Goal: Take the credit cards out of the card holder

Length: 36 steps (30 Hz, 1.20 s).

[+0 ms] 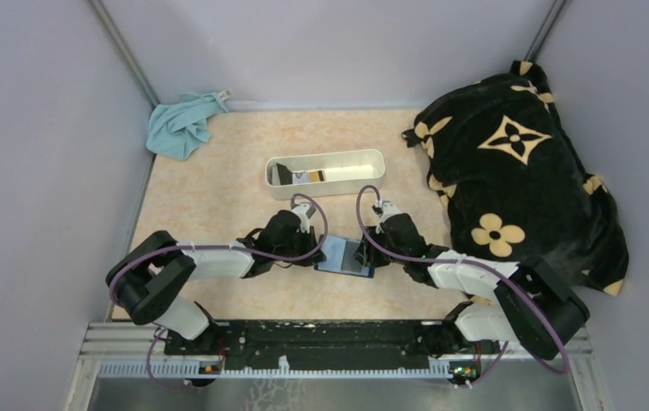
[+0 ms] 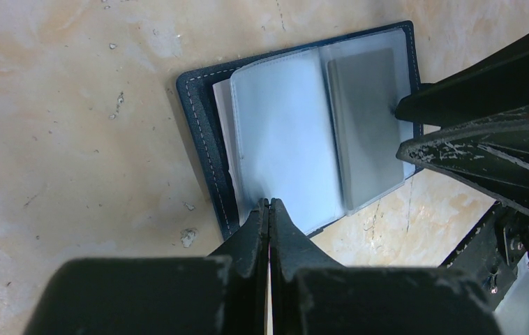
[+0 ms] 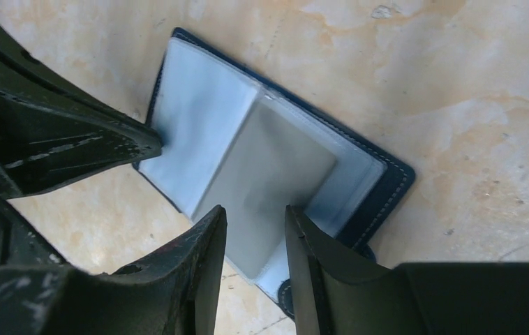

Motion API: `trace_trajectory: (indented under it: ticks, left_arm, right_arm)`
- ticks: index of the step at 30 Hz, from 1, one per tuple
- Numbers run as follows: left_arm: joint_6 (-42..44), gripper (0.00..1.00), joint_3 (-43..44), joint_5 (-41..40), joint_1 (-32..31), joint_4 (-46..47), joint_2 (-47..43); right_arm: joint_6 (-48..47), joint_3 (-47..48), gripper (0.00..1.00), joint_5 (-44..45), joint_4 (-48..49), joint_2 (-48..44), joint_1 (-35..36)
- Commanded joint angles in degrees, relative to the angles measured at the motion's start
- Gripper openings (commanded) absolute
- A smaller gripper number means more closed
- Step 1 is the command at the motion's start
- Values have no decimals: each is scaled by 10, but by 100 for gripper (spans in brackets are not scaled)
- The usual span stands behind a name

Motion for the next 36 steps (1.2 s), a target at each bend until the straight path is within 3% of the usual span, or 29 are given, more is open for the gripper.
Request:
trace_trajectory:
  ticks: [1,9,18,23,36]
  left_arm:
    - [9,0,-2,-11,-4,-48,18]
    - [9,0,0,-10,-5,-50,22]
    - [9,0,0,-8,-5,-43,31]
    - [2,0,-2,3,-5,-32,37]
    - [3,0,-3,3,-5,-40,32]
  right_arm:
    - [24,-2,37,-38,55,0,3]
    - [23,7,37,-33,45,-8,3]
    - [44,5,42,30,-46,-36,-1]
    - [54,-15,53,22,-35,-47,-1]
    - [78,-19,54,-33,49,3,-1]
